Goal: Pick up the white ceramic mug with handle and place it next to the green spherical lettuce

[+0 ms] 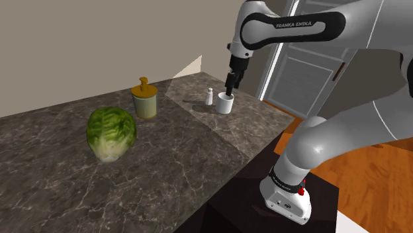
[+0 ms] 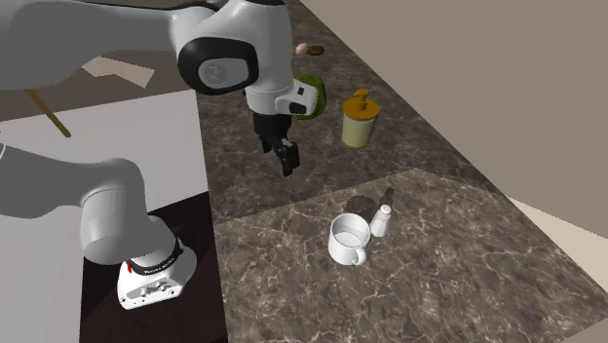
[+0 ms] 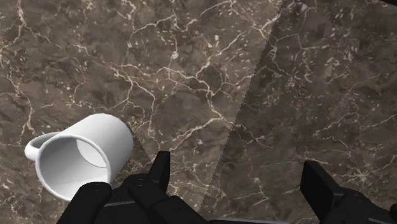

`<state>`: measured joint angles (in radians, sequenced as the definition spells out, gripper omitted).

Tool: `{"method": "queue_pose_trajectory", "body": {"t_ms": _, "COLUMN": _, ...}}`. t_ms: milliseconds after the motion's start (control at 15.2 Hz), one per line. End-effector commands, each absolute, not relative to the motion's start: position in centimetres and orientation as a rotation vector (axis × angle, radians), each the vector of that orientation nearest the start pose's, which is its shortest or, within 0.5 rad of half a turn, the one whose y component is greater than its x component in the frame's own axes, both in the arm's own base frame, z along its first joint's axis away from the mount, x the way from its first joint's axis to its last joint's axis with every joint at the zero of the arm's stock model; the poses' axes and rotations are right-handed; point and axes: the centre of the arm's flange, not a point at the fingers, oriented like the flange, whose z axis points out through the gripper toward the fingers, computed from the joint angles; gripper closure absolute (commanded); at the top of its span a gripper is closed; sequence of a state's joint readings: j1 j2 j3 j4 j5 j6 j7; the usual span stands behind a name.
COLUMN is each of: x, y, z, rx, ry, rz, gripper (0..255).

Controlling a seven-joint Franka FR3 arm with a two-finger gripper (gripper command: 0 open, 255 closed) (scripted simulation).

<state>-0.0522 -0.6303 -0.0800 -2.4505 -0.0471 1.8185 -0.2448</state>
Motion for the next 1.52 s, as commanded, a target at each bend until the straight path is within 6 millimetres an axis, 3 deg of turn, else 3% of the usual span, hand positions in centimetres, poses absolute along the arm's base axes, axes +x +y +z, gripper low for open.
{"method": "queue_pose_trajectory", "body": {"t_ms": 0, "x": 36.9, "y": -7.3, "z": 50.0, "rx": -3.133, "ry": -0.222, "rz": -0.003, "gripper": 0}}
{"method": "queue_pose_trajectory", "body": {"t_ms": 858, "x": 45.5, "y": -18.1, "z": 40.0, "rx": -3.132, "ry": -0.228, "rz": -0.035, "gripper": 0}}
{"method": "queue_pose_trajectory", "body": {"t_ms": 1452, "x": 45.9, "y": -18.4, "z": 35.8, "rx": -3.132, "ry": -0.229, "rz": -0.036, "gripper": 0}}
